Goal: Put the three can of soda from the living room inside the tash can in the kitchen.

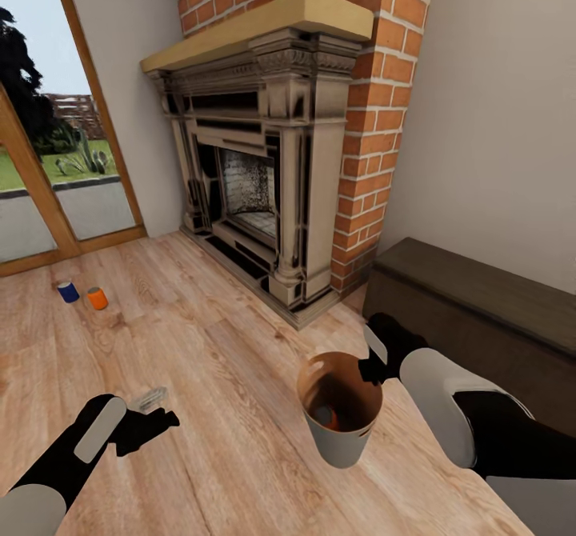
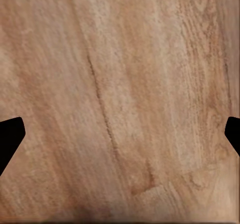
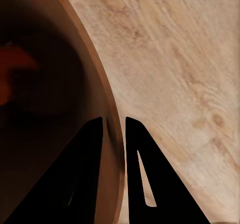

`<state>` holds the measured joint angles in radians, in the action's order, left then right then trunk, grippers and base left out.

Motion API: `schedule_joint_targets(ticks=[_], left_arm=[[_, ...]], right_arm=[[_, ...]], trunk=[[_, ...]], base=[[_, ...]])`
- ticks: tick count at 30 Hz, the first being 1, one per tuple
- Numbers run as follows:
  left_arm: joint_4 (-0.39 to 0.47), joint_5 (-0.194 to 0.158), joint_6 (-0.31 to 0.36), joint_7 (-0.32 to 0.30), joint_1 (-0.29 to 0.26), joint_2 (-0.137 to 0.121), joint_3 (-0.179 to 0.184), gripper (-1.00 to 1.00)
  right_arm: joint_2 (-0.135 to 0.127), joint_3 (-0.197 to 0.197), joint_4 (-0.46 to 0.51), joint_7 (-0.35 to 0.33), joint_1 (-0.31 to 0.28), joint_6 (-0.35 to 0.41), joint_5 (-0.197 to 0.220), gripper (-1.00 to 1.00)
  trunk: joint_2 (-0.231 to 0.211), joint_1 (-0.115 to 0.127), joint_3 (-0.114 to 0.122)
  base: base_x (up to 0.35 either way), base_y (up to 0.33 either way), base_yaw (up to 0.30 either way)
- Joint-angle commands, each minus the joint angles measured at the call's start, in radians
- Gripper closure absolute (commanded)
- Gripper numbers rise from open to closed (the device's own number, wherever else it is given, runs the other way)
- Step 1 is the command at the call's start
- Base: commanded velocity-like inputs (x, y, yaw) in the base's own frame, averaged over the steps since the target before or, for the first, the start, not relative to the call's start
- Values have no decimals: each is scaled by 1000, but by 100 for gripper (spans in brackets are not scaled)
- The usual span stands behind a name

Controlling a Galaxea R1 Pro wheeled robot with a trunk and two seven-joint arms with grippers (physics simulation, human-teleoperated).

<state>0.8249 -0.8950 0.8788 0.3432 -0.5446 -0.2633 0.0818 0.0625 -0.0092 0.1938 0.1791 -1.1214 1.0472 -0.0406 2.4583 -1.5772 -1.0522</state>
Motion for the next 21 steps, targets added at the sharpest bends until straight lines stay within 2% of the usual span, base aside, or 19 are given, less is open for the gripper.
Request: schedule_joint_targets(ticks=[1, 6, 9, 13, 21], left_arm=[[-1, 0, 0, 0, 0, 0, 0, -100], [-2, -1, 0, -2, 0, 0, 0, -100], [-3, 0, 0, -25, 0, 0, 0, -100], [-3, 4, -1, -56, 0, 0, 3, -100], [-4, 6, -1, -70, 0, 1, 19, -100]], right_arm=[[0, -7, 1, -3, 0, 0, 16, 100], [9, -7, 0, -3, 3, 0, 17, 100], [10, -10, -5, -2, 4, 0, 17, 100], [10, -10, 0, 1, 26, 0, 16, 100], [12, -9, 1, 6, 38, 0, 16, 100]], trunk=[[-7, 4, 3], [-42, 23, 19], [-63, 35, 28], [-91, 50, 40], [-147, 81, 62]], base=[[0, 0, 0], [0, 0, 0], [0, 0, 82], [0, 0, 197], [0, 0, 257]])
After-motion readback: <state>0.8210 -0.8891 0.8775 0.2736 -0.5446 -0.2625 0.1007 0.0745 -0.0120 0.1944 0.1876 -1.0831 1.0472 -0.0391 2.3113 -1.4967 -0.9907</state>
